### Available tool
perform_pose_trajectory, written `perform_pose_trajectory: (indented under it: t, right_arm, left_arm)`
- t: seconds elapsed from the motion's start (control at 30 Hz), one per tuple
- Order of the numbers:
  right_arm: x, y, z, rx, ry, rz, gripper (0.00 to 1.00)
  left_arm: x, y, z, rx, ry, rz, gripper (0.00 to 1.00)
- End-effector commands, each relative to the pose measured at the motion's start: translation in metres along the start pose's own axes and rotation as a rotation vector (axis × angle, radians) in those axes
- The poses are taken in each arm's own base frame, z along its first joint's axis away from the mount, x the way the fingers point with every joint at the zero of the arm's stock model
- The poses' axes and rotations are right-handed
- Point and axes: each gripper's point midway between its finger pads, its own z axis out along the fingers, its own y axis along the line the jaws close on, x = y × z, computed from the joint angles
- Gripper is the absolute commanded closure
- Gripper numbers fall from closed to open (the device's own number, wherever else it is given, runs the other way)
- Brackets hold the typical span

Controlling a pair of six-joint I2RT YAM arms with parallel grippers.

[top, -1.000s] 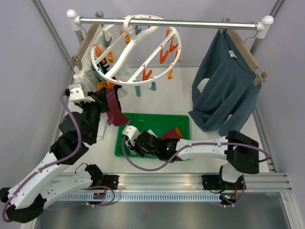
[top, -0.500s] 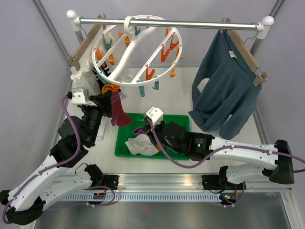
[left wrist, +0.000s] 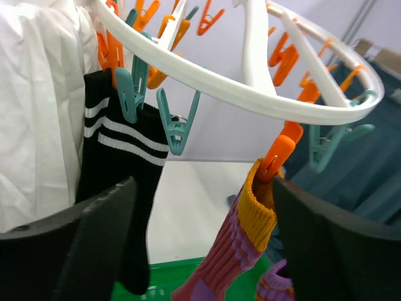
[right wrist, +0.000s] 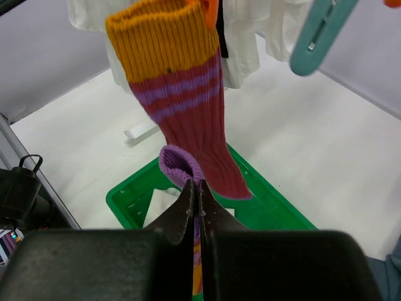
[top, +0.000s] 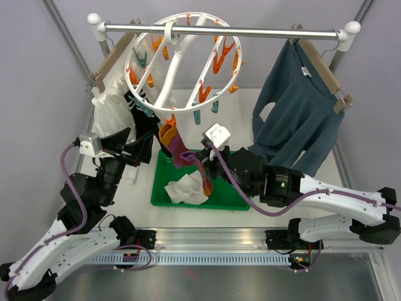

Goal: Clip the socks to the hanger
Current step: Open the clamp at the hanger.

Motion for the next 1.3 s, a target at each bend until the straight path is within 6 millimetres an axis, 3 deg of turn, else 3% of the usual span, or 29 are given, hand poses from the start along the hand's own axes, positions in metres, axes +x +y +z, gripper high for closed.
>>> perform_pose_trajectory:
  t: [0.0, 0.2, 0.33, 0.47, 0.6, 0.83, 1.0, 1.27]
  right_arm:
    - [-0.029, -0.009, -0.016, 0.012, -0.052, 0.014, 1.0]
    - [-0.046, -0.01, -0.031, -0.019, -0.084, 0.039, 1.0]
    - [-0.061, -0.012, -0.046, -0.05, -0.106, 0.053, 1.0]
    - [-0.077, -0.007, -0.065, -0.129, -0.136, 0.063, 1.0]
    - [-0.091, -0.004, -0.086, -0.202, -0.172, 0.081, 1.0]
    - [-0.111, -0.001, -0.117, -0.297, -0.233, 0.12, 1.0]
    - [-0.117, 0.004, -0.121, -0.333, -0.242, 0.139, 1.0]
    - [-0.113, 0.011, -0.106, -0.326, -0.223, 0.144, 1.0]
  left_arm:
    - [-0.022, -0.01, -0.014, 0.086, -0.081, -0.097, 0.03]
    - [-0.028, -0.046, -0.032, 0.325, -0.07, -0.03, 0.0]
    - [-0.017, -0.092, -0.047, 0.604, -0.008, 0.04, 0.05]
    - [0.008, -0.117, -0.049, 0.752, 0.092, 0.096, 0.14]
    - [0.022, -0.13, -0.054, 0.849, 0.116, 0.114, 0.16]
    - [0.02, -0.153, -0.049, 0.963, 0.081, 0.113, 0.18]
    - [0.018, -0.168, -0.045, 1.028, 0.07, 0.089, 0.18]
    - [0.02, -0.182, -0.04, 1.083, 0.06, 0.048, 0.23]
